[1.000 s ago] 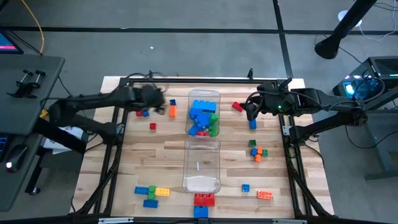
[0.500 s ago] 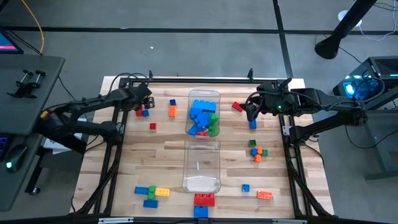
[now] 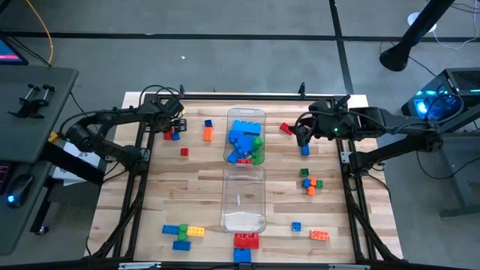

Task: Sort blocks by size
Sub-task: Put the large red game piece in the top transparent bin, then put the large green game piece in the top transparent bin, then put the small blue game piece in the bottom transparent bin

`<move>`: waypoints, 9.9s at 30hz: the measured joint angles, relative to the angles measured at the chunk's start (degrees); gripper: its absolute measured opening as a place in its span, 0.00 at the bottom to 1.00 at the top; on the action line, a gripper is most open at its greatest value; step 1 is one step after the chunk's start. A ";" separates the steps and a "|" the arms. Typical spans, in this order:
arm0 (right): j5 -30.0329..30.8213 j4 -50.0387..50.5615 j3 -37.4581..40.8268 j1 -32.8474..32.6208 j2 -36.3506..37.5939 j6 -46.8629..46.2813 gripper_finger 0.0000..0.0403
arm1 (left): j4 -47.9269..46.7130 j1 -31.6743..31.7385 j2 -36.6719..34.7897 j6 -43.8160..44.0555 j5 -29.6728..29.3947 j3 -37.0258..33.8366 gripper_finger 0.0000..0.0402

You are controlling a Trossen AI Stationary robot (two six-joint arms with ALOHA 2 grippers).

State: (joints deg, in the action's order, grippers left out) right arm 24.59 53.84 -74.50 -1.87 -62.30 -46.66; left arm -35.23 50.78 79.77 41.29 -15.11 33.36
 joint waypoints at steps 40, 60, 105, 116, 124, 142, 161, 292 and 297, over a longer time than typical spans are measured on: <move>4.89 -14.27 1.95 -5.64 2.12 4.73 0.67 | 41.93 -41.42 10.23 -3.40 0.46 22.22 0.22; 4.78 -11.74 1.95 -5.64 2.12 6.69 0.67 | 2.29 -57.37 6.90 -16.41 12.66 37.81 0.74; 4.49 -2.03 1.95 -5.62 -0.02 6.55 0.67 | -7.09 -96.83 19.10 81.60 14.96 27.93 0.31; 4.54 -2.05 1.95 -5.62 -0.02 6.62 0.67 | -7.18 -96.83 19.08 79.64 16.30 27.96 0.31; 4.75 -2.07 1.95 -5.62 -0.02 6.63 0.67 | -9.34 -96.05 18.83 75.23 14.42 28.06 0.18; 4.65 -2.18 1.95 -5.62 0.00 5.58 0.67 | -22.72 -90.22 7.49 64.44 7.11 27.96 0.08; 4.51 -2.14 1.95 -5.62 0.00 5.70 0.67 | -11.56 -99.90 18.63 83.88 13.21 27.95 0.62; -13.78 -15.15 34.51 19.48 -17.34 -3.63 0.33 | 41.32 -64.59 -20.33 9.14 -14.04 7.48 0.73; -14.13 -18.08 28.09 12.29 -6.35 -0.83 0.33 | 40.79 -63.24 -20.33 8.96 -14.04 7.48 0.73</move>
State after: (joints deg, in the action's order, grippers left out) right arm 10.46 35.76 -46.41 10.43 -68.66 -47.49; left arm 5.56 -12.45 59.44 50.25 -29.15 40.84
